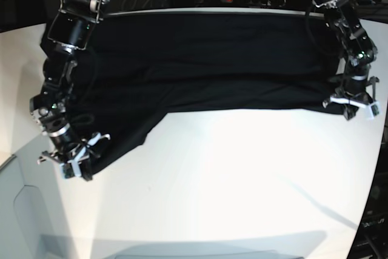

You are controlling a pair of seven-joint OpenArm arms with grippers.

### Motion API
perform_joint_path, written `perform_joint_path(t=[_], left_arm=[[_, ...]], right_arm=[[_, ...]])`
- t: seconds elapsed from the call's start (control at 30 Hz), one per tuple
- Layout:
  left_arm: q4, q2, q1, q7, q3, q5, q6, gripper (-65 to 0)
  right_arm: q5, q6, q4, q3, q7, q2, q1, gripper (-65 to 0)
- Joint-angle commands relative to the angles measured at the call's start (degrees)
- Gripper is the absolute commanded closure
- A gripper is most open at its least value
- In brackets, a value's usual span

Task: Fold the T-shirt properly
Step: 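Pull the folded edge with both grippers toward the arms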

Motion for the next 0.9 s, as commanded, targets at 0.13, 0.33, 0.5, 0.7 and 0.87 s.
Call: perform_joint_path(t=[0.13, 0.33, 0.5, 0.7, 0.87], left_arm=[[1.4, -1.3, -1.5, -1.8, -0.2, -0.8, 0.0, -0.1], [5.7, -1.2, -2.2, -1.8, -0.2, -0.9, 0.0, -0.1], [8.9, -1.0, -1.1, -1.7, -0.3, -0.9, 0.0, -0.1], [14.7, -0.8, 4.1, -1.8, -0.3, -1.0, 0.0, -0.1], [19.0, 1.0, 8.6, -1.8, -3.0, -1.1, 0.0, -0.1]], right_arm=[[1.0, 0.8, 10.6, 0.1, -5.9, -0.2, 1.3, 0.0], [1.0, 0.8, 20.9, 0.0, -11.1, -0.3, -1.5, 0.0], [1.0, 0.8, 28.4, 1.4, -10.8, -0.4, -8.2, 0.0], [1.0, 0.8, 31.8, 7.5, -10.7, -2.3, -13.3, 0.0], [1.0, 0.8, 31.8, 13.7, -10.7, -3.6, -15.4, 0.0]])
